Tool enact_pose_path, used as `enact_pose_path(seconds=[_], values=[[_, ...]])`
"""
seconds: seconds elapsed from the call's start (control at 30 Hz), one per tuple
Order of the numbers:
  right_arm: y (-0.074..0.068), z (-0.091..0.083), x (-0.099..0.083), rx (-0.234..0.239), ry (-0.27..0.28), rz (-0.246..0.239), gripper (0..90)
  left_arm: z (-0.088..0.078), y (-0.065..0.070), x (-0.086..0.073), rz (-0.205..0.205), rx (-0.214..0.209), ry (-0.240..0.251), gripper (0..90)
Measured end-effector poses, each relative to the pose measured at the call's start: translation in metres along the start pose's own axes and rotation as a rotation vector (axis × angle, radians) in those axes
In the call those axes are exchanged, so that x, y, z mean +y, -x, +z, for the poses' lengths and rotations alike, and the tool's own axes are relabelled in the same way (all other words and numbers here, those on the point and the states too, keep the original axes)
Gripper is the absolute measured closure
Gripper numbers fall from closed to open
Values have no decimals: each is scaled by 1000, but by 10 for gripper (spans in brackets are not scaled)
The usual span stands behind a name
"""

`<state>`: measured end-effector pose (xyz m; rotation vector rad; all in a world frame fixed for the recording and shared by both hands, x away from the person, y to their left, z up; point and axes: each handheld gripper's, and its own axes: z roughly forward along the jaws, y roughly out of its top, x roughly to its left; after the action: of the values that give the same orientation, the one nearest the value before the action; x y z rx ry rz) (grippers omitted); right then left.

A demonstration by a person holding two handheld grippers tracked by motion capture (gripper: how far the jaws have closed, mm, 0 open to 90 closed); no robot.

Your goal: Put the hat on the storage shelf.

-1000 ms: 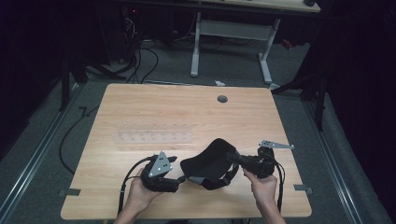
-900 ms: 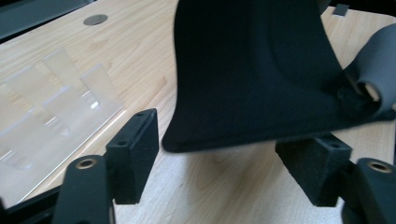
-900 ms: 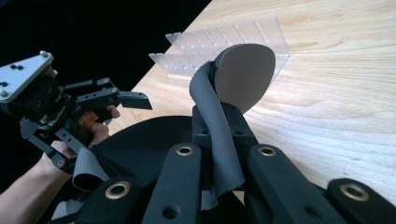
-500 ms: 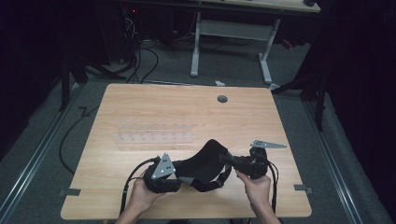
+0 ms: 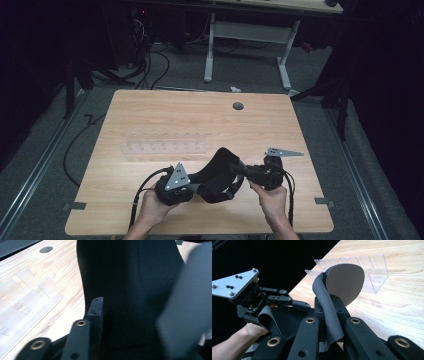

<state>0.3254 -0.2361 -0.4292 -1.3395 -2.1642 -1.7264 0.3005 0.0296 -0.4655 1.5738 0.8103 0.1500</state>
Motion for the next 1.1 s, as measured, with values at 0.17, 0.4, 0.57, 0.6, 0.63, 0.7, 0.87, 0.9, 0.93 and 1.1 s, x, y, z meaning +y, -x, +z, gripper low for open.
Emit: enact_pose_path(seconds=[0.17, 0.4, 0.57, 0.6, 0.63, 0.7, 0.87, 0.9, 0.93, 1.1], values=[[2, 1, 2, 5, 2, 3, 834, -5, 4, 5, 25, -26, -20, 754], [9, 5, 5, -17, -6, 10, 800, -8, 9, 7, 11, -87, -64, 857], [13, 7, 7, -30, 14, 19, 687, -10, 13, 9, -12, -115, -74, 863], [13, 6, 7, -32, 21, 21, 659, -10, 12, 10, -18, -120, -76, 863], [13, 6, 7, -32, 21, 21, 659, -10, 12, 10, -18, -120, -76, 863], [14, 4, 8, -34, 33, 27, 593, -11, 12, 12, -29, -123, -74, 863], [21, -10, 5, -87, 83, 17, 488, -15, 6, 18, -67, -115, -42, 863], [25, -12, 2, -112, 88, 15, 469, -16, 5, 20, -81, -112, -33, 863], [31, -14, -3, -170, 78, 6, 450, -17, 4, 21, -79, -110, -32, 863], [53, -13, -22, -342, 16, -33, 430, -23, -3, 29, -111, -94, -7, 862]])
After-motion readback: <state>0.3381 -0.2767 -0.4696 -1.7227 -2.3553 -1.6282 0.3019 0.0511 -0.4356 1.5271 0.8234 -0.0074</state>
